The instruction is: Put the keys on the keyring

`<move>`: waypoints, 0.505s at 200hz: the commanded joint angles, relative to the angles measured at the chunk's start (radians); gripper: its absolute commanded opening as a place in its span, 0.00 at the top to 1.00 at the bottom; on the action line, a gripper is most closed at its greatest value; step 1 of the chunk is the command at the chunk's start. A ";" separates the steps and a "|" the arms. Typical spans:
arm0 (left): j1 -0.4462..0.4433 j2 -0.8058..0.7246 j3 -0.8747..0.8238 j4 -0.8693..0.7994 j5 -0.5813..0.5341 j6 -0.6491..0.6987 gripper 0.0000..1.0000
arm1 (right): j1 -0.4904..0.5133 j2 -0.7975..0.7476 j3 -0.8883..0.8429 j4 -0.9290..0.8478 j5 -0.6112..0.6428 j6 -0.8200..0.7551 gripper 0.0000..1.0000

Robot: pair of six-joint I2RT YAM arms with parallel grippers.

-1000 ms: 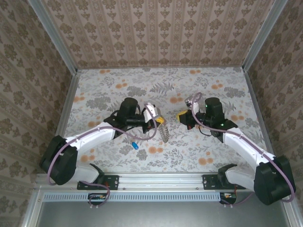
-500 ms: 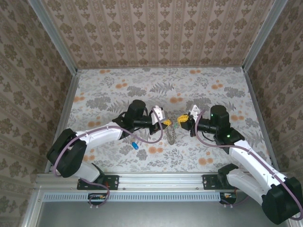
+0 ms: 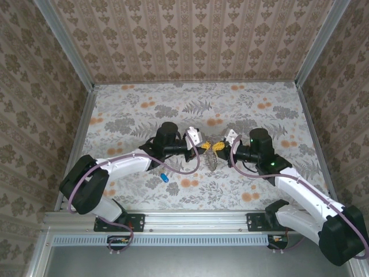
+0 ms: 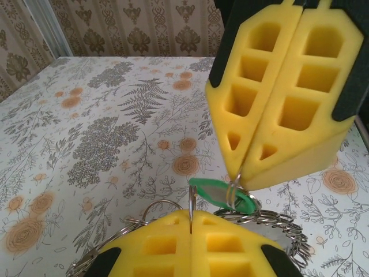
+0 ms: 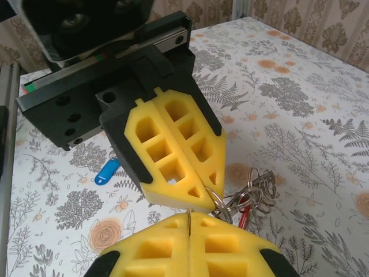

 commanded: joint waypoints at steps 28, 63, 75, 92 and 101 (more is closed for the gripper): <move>-0.008 0.012 -0.002 0.058 -0.002 -0.022 1.00 | 0.009 0.016 -0.030 0.127 0.051 0.065 1.00; -0.009 0.014 -0.002 0.053 0.003 -0.023 1.00 | 0.011 0.023 -0.039 0.153 0.085 0.075 1.00; -0.009 0.014 -0.002 0.052 0.004 -0.022 1.00 | 0.013 0.027 -0.038 0.155 0.093 0.080 1.00; -0.009 0.014 -0.001 0.051 0.007 -0.023 1.00 | 0.014 0.036 -0.033 0.150 0.103 0.079 1.00; -0.010 0.013 0.000 0.050 0.011 -0.021 1.00 | 0.017 0.038 -0.033 0.156 0.114 0.084 1.00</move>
